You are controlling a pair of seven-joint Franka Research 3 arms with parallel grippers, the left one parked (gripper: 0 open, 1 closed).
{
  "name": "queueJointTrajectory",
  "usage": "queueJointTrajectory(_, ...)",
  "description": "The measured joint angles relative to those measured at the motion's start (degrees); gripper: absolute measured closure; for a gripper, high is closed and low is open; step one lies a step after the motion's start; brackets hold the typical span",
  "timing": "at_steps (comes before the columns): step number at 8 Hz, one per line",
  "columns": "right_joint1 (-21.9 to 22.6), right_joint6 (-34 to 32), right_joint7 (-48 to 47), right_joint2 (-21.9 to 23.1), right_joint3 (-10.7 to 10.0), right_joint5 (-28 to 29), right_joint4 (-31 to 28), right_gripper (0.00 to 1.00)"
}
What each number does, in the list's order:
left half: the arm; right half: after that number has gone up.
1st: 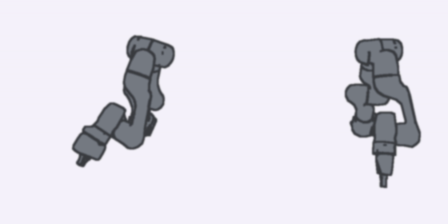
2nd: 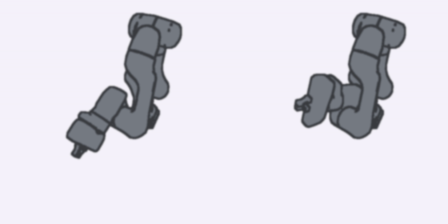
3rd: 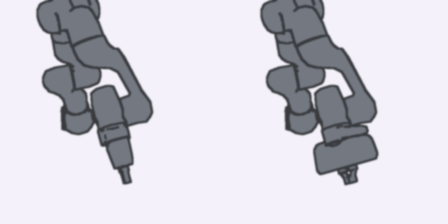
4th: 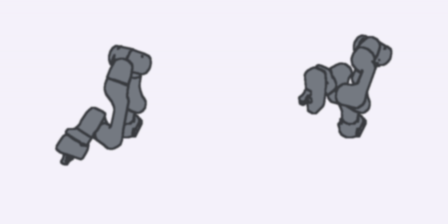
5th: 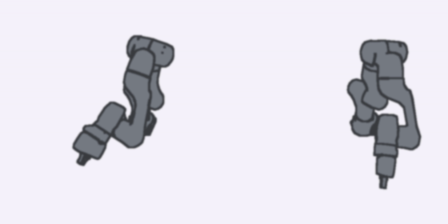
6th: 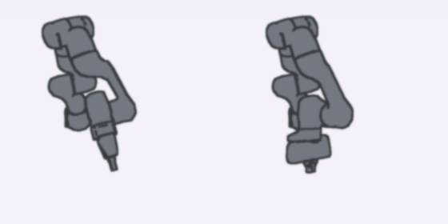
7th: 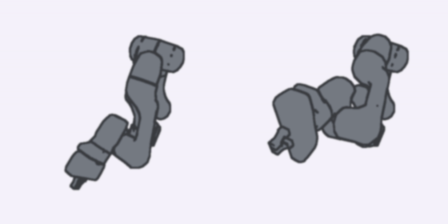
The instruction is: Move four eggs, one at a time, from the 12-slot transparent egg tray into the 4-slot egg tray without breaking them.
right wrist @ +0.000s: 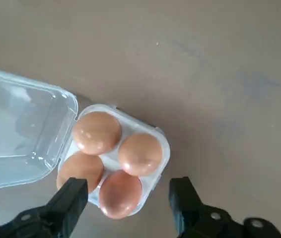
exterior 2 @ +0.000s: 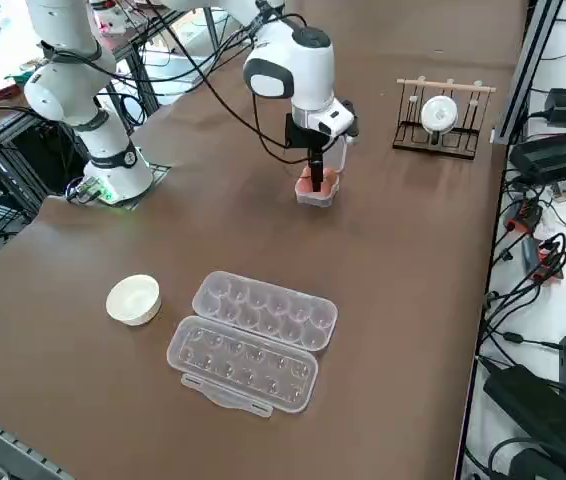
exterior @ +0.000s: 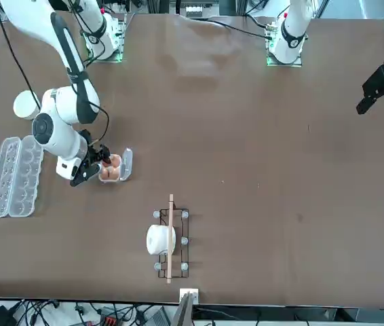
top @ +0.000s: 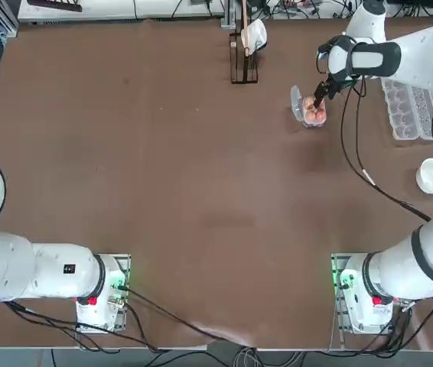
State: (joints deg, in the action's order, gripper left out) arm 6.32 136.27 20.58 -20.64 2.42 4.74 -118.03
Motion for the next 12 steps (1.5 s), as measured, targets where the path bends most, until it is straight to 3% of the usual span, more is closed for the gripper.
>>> queueJointTrajectory(3, 0.0, 0.5, 0.0, 1.0, 0.0, 0.0, 1.1, 0.0)
queueJointTrajectory(5, 0.0, -1.1, 0.0, 4.5, -0.2, 0.0, 2.9, 0.0)
queueJointTrajectory(8, -0.4, -13.9, 0.0, 9.4, -1.0, 0.0, 10.5, 0.0)
queueJointTrajectory(12, -2.1, -25.1, -6.2, 12.5, -1.8, -0.1, 18.6, 0.0)
